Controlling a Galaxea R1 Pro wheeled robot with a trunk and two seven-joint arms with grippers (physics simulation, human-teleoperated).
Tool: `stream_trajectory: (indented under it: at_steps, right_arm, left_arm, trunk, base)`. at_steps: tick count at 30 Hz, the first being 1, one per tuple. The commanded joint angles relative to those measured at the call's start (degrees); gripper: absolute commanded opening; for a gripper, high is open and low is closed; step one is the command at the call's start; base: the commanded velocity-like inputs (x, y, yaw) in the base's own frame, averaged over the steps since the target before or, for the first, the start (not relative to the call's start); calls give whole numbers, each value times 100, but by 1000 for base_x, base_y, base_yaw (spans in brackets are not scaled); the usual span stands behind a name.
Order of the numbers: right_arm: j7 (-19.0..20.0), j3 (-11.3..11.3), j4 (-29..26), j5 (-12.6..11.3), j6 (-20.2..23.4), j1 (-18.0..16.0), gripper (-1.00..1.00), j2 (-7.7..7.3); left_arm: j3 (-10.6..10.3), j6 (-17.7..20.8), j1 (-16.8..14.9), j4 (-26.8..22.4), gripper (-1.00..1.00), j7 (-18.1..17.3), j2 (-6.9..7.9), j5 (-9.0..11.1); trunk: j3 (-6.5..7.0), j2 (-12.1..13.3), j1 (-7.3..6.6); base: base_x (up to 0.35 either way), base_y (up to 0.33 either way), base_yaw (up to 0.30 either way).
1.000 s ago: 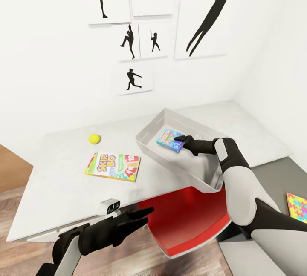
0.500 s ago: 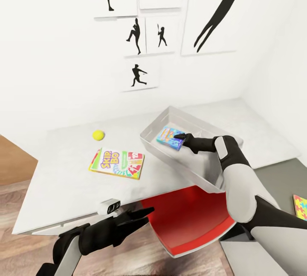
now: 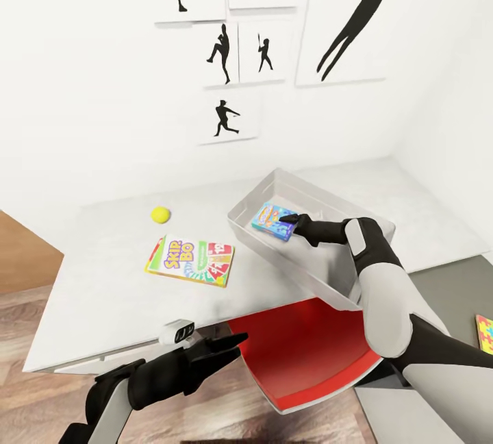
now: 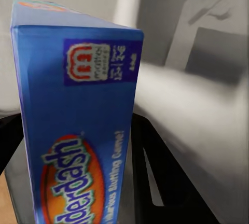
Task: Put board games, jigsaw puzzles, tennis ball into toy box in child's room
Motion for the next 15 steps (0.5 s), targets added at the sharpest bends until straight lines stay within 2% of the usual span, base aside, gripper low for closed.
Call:
stream_trajectory:
  at_steps: [1,10,15]
  right_arm:
    - [-2,-40,-5,-32,45,-7,-100,4]
    - [-2,-57,-5,-30,-4,-7,-100,-17]
    - [-2,-183,-5,-28,-19,-8,-100,-36]
  left_arm:
    - [-9,40,-3,-2,100,12,4,38]
    - [-12,40,-3,-2,100,19,0,38]
    - [-12,40,-4,-2,100,20,-1,38]
  trunk:
    - [-9,-10,3]
    - [-13,-10,3]
    - [-17,-10,3]
  base:
    - [0,0,8]
    - [0,0,4]
    - [0,0,1]
